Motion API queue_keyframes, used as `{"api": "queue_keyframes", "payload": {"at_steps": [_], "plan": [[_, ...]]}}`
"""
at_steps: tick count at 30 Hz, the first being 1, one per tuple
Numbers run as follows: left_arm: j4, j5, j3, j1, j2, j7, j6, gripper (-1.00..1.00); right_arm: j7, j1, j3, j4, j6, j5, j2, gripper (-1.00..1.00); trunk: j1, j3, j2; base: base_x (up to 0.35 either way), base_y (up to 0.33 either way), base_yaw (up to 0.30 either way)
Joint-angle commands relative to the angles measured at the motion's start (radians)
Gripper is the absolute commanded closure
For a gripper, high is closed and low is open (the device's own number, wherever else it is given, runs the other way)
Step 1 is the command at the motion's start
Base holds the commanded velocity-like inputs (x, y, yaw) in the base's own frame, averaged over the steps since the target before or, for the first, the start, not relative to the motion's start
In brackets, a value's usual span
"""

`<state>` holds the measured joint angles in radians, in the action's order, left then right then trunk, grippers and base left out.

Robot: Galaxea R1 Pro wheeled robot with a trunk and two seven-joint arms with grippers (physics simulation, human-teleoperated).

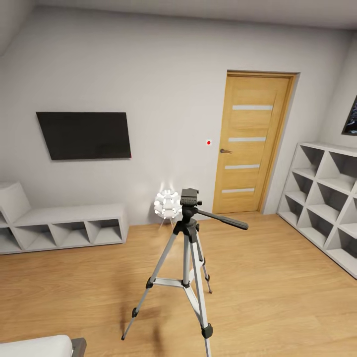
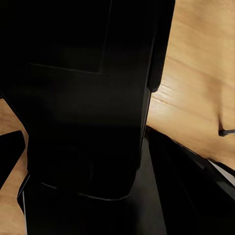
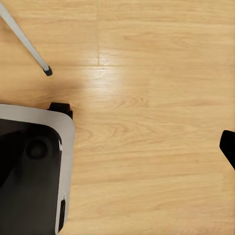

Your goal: Attach the digital camera to the camera tripod in the bedroom.

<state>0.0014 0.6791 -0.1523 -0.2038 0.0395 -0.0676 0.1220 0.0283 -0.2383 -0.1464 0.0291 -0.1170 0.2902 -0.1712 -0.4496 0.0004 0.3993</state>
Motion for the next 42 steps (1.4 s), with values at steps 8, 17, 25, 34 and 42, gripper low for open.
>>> {"api": "queue_keyframes", "payload": {"at_steps": [8,17,25,34,42], "plan": [[0.000,0.003,-0.009,0.000,0.000,-0.003,0.001,1.00,0.002,0.000,-0.008,0.003,-0.004,0.007,0.000,-1.00,0.000,0.000,0.001,0.000,0.000,0.000],[-0.021,-0.010,-0.013,-0.001,-0.017,-0.013,-0.003,1.00,0.002,-0.001,-0.009,0.003,0.000,0.007,0.002,-1.00,0.000,0.000,0.001,0.000,0.000,0.000],[-0.505,-0.029,-0.011,-0.008,-0.176,-0.031,-0.418,1.00,0.001,-0.001,-0.009,0.003,0.001,0.007,0.004,-1.00,0.000,0.000,0.001,0.000,0.000,0.000],[-1.026,-0.023,-0.004,-0.225,-0.229,-0.290,-0.857,1.00,0.002,-0.001,-0.010,0.003,0.001,0.007,0.010,-1.00,0.000,0.000,0.001,0.000,0.000,0.000],[-1.063,-0.017,-0.003,-0.576,-0.186,-0.354,-1.027,1.00,0.002,-0.001,-0.010,0.003,-0.004,0.007,0.006,-1.00,0.000,0.000,0.001,0.000,0.000,0.000]]}}
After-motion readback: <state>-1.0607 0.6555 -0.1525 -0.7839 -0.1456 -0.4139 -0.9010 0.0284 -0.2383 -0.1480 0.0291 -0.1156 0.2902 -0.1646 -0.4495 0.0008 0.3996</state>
